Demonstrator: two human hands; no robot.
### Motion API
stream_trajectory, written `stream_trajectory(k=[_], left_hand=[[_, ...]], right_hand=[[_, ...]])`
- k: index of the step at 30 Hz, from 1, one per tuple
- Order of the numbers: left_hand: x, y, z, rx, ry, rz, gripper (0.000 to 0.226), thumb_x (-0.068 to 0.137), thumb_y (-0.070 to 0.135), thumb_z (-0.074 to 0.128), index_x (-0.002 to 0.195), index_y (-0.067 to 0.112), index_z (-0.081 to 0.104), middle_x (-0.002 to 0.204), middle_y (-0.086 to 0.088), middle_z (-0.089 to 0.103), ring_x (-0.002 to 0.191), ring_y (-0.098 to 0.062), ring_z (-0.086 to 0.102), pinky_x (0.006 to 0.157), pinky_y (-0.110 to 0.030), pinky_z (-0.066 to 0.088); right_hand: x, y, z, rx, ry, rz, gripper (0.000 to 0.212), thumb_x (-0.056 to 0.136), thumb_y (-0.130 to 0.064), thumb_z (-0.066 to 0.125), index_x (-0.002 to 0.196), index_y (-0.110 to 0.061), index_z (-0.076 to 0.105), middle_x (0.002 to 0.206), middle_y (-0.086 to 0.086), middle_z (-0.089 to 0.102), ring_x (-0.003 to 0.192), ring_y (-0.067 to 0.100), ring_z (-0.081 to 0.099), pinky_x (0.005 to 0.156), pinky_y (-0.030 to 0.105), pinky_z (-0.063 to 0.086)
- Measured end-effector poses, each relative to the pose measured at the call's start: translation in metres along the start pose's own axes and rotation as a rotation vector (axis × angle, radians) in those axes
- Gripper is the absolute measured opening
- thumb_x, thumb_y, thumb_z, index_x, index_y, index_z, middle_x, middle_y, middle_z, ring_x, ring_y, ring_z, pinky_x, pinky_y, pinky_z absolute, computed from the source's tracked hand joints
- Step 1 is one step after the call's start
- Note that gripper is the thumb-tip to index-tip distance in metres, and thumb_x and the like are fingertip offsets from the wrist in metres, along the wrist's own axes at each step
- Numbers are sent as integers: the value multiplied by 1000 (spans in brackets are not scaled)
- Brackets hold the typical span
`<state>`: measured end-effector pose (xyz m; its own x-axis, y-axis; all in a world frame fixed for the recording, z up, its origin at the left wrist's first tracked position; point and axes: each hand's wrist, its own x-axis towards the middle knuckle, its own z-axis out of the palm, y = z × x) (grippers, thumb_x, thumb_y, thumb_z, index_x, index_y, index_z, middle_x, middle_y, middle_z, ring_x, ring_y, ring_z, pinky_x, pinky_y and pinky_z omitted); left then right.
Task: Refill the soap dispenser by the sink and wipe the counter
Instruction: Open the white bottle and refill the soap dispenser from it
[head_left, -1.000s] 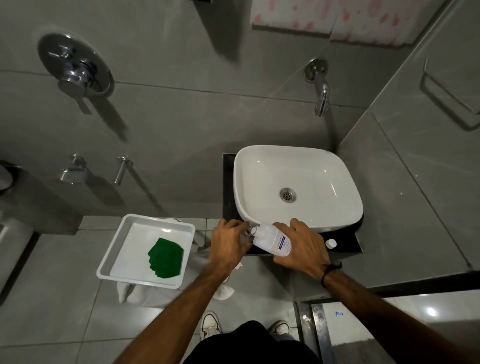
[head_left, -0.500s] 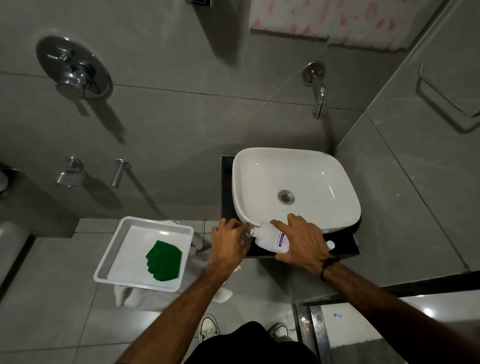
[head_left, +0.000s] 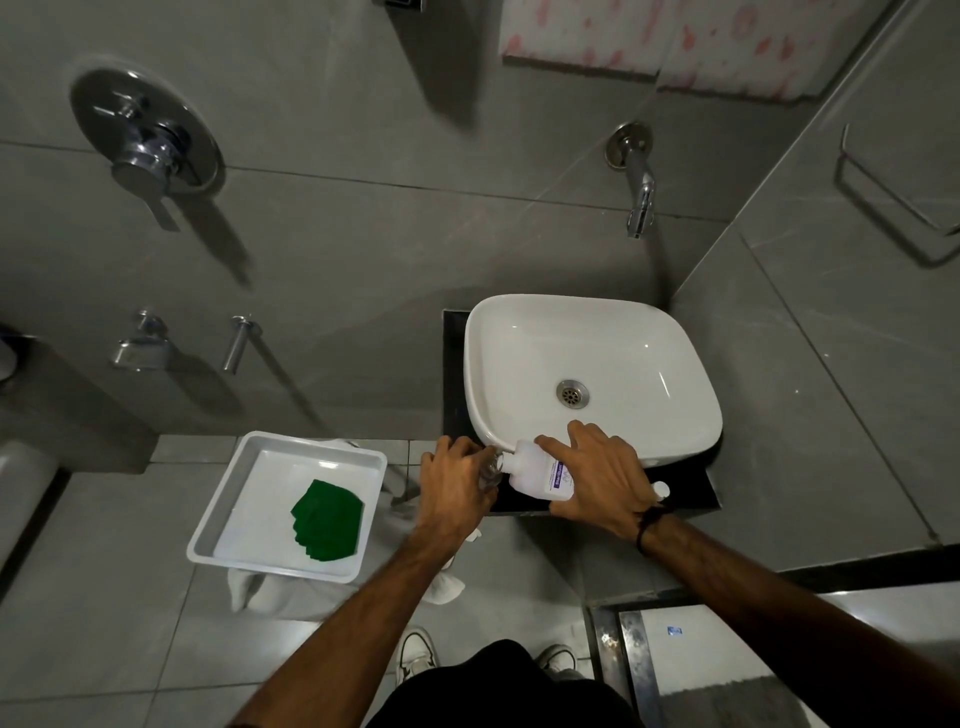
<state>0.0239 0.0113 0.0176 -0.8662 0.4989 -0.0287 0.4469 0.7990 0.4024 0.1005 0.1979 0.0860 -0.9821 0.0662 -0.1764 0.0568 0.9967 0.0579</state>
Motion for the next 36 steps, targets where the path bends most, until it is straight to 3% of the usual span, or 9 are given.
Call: stream_trajectory(k=[6,14,36], left_hand=[[2,-1,1,4,-14,-6,42,82,40,73,123,33,67,120,5,68,113,-21,54,91,-38,46],[2,-2,2,9,-32,5,47,82,43,74,127,33,65,123,4,67,115,-22,54,94,-39,48],[6,-3,3,3,-26,10,43,81,40,73,123,33,67,119,4,68,111,-22,54,90,-39,47]], right_hand=[[4,-1,0,-16,-13,-12,78,63,-56,75,134,-26,59,101,7,58,90,28,59,62,31,37],[5,1,0,-15,-17,-15,79,58,-54,79,129,-25,62,97,7,59,86,28,59,60,33,43],[8,2,1,-28,-13,-11,77,57,-55,78,126,-26,63,94,6,58,83,27,59,57,31,40]])
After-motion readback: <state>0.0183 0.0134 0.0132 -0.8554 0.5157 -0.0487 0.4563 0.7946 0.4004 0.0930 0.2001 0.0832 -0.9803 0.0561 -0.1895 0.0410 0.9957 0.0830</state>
